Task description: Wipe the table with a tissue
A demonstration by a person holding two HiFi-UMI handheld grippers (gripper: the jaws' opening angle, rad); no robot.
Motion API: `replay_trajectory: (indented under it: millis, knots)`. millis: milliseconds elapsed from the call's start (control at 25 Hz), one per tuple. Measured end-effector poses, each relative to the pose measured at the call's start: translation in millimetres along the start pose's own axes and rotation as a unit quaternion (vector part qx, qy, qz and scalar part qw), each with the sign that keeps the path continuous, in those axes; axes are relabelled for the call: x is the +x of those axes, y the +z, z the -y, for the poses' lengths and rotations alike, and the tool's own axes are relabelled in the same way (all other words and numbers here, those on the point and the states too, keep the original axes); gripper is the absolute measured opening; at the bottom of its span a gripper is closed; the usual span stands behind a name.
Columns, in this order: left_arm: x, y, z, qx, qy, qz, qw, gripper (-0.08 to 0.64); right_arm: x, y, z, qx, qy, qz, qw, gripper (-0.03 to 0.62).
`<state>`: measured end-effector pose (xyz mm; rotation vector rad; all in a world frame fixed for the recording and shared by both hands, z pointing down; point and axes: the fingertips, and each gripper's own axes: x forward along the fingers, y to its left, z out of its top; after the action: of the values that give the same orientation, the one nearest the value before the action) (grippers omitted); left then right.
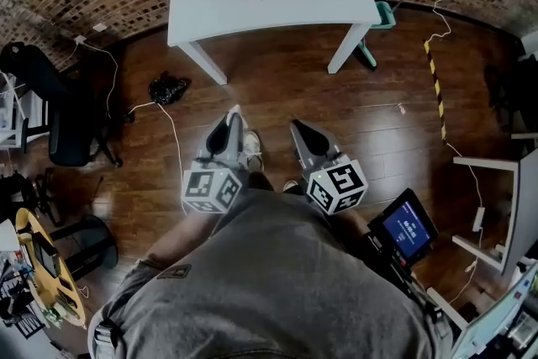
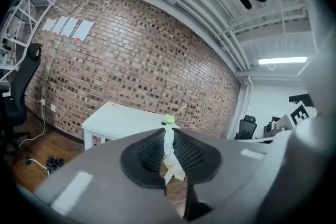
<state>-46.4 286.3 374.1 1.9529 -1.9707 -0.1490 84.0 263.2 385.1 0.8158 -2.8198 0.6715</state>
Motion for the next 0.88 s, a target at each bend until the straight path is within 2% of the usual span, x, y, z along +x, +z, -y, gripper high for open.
replay_trajectory:
  millis: [520,880]
  knots:
    - [109.9,47.2,-82.6,-0.002,-0.062,-0.027,0.9977,0.038,133.2,49.7,26.2,0.003,-0.056,0.007,0.998,0.009]
    - [154.8,58.7,-119.4,-0.014,-0.062,-0.039,0.9972,0.038,180.8,65.3,45.4,0.010,-0.074,0.003,0.997,0.009]
